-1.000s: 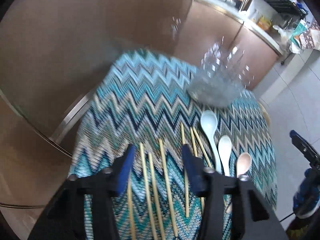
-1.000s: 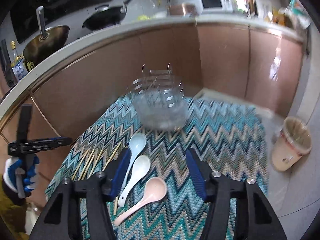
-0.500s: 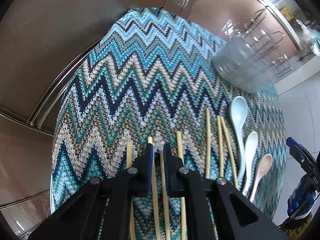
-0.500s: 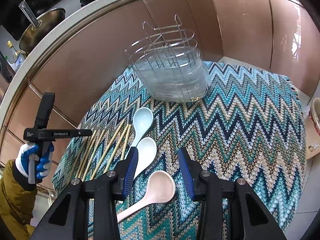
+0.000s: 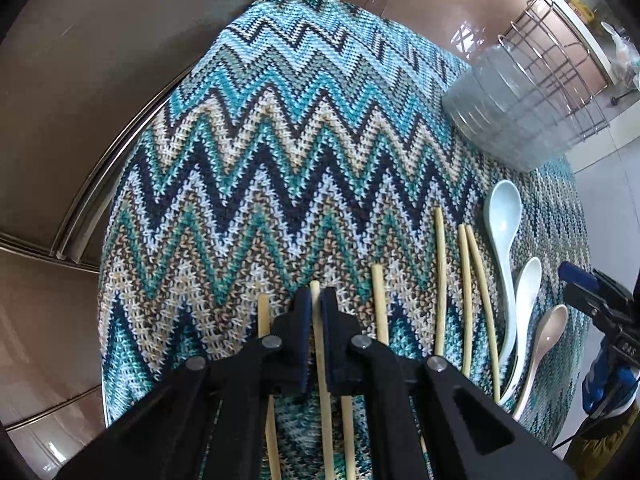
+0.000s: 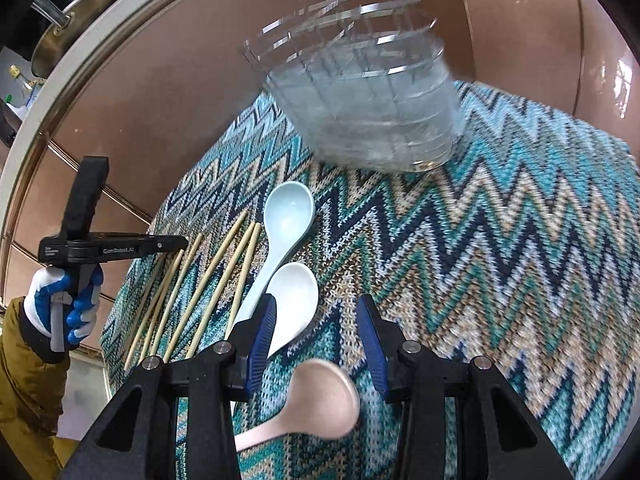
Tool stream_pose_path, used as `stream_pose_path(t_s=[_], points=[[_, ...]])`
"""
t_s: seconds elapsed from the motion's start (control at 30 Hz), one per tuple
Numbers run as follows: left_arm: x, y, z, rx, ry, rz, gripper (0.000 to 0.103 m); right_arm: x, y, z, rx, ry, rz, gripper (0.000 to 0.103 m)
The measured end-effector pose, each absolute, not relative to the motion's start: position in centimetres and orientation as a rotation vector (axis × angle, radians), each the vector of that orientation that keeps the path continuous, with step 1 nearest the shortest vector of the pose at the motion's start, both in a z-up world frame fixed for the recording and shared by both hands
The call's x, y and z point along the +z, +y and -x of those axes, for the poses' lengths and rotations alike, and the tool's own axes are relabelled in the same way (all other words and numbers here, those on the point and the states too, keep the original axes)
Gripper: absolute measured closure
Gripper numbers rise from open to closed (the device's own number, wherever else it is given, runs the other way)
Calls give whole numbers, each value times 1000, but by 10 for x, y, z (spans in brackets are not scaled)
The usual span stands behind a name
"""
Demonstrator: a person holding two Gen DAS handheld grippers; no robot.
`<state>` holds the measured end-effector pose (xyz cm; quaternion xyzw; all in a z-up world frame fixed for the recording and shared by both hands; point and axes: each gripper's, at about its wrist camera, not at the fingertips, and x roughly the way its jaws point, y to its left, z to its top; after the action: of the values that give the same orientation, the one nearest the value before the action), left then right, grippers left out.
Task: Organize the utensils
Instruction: 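Grasp a bamboo chopstick with the left tool while the right tool grasps a white spoon, then drop the chopstick into the wire basket with the left tool while the right tool drops the spoon in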
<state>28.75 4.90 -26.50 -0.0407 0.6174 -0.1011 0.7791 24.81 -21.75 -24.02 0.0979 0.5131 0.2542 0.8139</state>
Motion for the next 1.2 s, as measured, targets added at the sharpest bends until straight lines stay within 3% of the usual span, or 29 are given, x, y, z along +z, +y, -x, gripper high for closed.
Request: stream_pose_path(t_s=[0.2, 0.3, 0.33, 0.6, 0.9, 1.07, 1.2], points=[[-268, 40, -293, -203, 1331, 74, 98, -255, -203, -271, 597, 1161, -195, 65], [-267, 38, -289, -194, 1323, 67, 99, -262, -194, -276, 628, 1190, -164, 83], [-266, 38, -288, -189, 1319, 65, 99, -264, -193, -277, 644, 1199, -154, 95], [-243, 37, -265, -191, 1215, 78, 99, -232, -189, -253, 621, 1080, -62, 98], [-116, 31, -210, -260, 808, 148, 99, -130, -206, -201, 466, 830, 9, 98], [-25, 15, -216, -312, 534, 213, 99, -65, -221, -204, 313, 656, 28, 98], [18, -15, -238, -349, 358, 257, 99, -34, -236, -226, 197, 539, 7, 98]])
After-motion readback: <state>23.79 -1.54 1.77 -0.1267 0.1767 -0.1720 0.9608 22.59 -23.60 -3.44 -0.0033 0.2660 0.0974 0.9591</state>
